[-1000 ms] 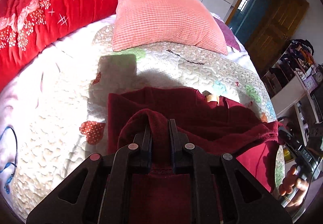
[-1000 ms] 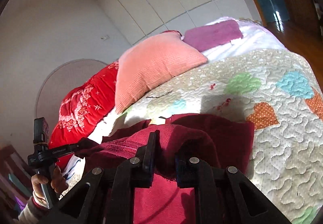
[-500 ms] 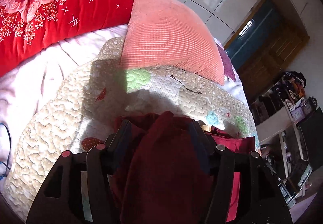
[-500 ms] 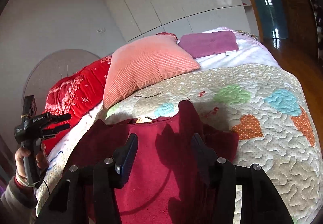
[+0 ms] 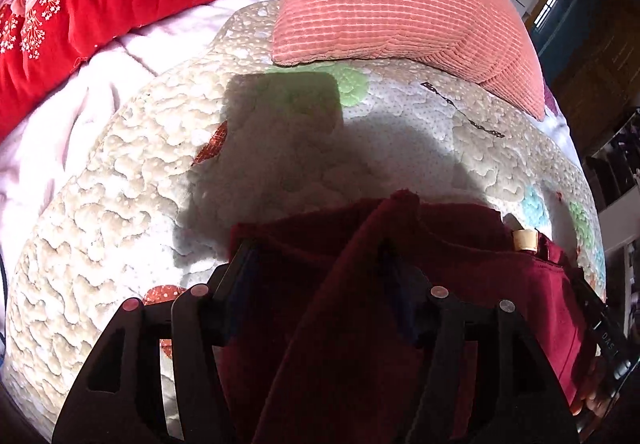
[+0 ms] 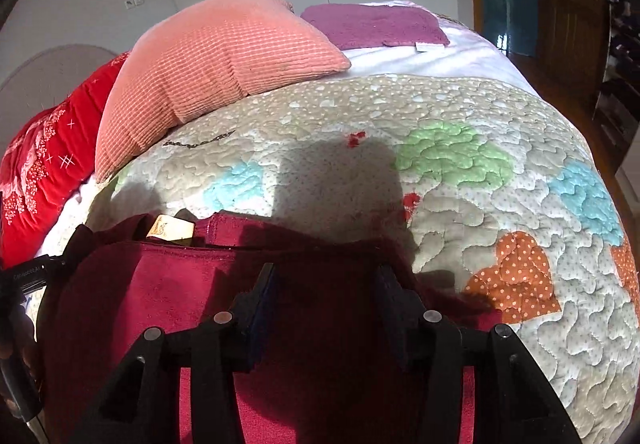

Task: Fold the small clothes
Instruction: 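Lift the hem with both grippers and fold it toward the collar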

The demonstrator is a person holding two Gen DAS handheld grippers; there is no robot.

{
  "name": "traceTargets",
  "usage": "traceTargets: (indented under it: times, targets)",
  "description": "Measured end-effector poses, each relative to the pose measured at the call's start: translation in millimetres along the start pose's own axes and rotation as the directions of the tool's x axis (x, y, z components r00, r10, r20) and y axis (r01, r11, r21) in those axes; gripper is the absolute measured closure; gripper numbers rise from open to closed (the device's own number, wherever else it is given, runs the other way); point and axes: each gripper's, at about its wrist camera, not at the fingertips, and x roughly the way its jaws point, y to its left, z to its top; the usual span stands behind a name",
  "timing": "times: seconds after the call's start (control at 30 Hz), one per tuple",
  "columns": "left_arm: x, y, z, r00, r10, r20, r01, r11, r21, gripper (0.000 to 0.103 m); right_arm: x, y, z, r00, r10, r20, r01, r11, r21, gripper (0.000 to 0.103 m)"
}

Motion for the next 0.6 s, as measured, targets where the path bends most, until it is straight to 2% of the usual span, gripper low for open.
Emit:
traceTargets:
  times: [0.13, 0.2, 0.27, 0.37, 0.47, 0.57, 0.6]
  targets:
    - [-12, -1, -3, 1.0, 0.006, 0.011, -0.006, 1.0, 0.019, 0.041, -21, 2, -4, 1.0, 0.013, 0.013, -0.013, 1.0, 0.003, 0.055]
    - [-25, 1, -9, 1.0, 0.007, 0.028, -0.008, 0.999, 0.033, 0.041, -45, 7, -10, 0.998, 0.053, 0.037, -0.053, 0.999, -0.002, 0.055]
    - [-42, 4, -19, 0.999, 0.003, 0.04, -0.005, 0.999, 0.05, 0.041, -68, 12, -21, 0.994, 0.096, 0.057, -0.095, 0.995, -0.025, 0.055]
    - [-68, 10, -42, 0.997, 0.006, 0.071, -0.011, 0.997, 0.07, 0.041, -89, 19, -41, 0.993, 0.105, 0.059, -0.101, 0.993, -0.067, 0.054]
    - [-90, 17, -73, 0.995, 0.022, 0.093, -0.03, 0.996, 0.088, 0.041, -90, 19, -62, 0.994, 0.099, 0.045, -0.096, 0.993, -0.069, 0.053]
    - [-100, 24, -103, 0.995, 0.028, 0.096, -0.036, 0.996, 0.083, 0.041, -70, 12, -76, 0.998, 0.068, -0.012, -0.069, 0.997, -0.027, 0.053]
    - [-100, 26, -110, 0.995, 0.037, 0.088, -0.044, 0.996, 0.081, 0.041, -71, 14, -78, 0.998, 0.056, 0.007, -0.056, 0.998, -0.03, 0.053]
